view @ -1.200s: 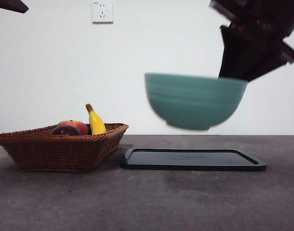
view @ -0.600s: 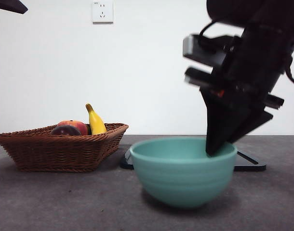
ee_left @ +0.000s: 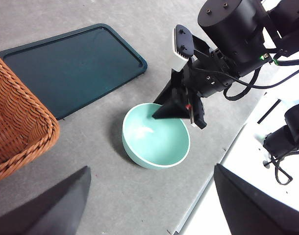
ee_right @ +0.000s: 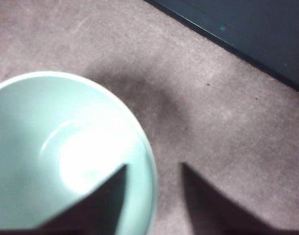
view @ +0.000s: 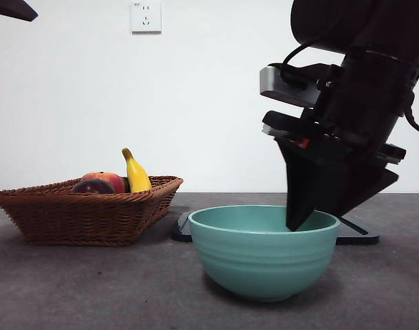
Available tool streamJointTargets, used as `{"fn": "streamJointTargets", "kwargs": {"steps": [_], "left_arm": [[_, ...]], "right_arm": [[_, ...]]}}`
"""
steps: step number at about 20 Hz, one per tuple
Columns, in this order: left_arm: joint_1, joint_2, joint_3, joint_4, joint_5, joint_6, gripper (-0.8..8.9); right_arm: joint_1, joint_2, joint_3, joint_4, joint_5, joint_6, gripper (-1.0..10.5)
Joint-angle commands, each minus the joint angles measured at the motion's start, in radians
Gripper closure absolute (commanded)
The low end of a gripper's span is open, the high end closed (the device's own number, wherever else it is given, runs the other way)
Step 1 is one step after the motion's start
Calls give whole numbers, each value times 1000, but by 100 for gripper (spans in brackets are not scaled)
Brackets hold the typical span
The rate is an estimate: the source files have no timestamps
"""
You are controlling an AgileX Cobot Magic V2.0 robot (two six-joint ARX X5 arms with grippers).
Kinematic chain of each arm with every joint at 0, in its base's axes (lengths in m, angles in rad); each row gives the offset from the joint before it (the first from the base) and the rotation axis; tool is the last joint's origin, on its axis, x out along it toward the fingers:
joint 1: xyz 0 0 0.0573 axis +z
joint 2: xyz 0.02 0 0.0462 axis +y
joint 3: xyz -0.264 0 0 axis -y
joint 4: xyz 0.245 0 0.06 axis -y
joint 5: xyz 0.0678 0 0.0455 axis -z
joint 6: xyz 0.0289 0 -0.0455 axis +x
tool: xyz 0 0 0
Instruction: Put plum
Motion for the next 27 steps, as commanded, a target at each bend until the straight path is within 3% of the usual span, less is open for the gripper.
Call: {"fn": "streamJointTargets", "kwargs": {"steps": [1, 14, 22, 27], "left_arm": [[-3, 6, 9, 6, 6, 13, 411], [-3, 6, 9, 5, 6, 11, 411], [-3, 6, 9, -20, 6, -6, 411], [-3, 6, 9, -26, 6, -6, 411]], "right_arm": [[10, 0, 8, -6, 1, 15, 689], [0, -551, 9, -133, -8, 10, 688], [0, -789, 9, -293, -211, 14, 688], [0, -809, 9, -417, -214, 13, 688]]}}
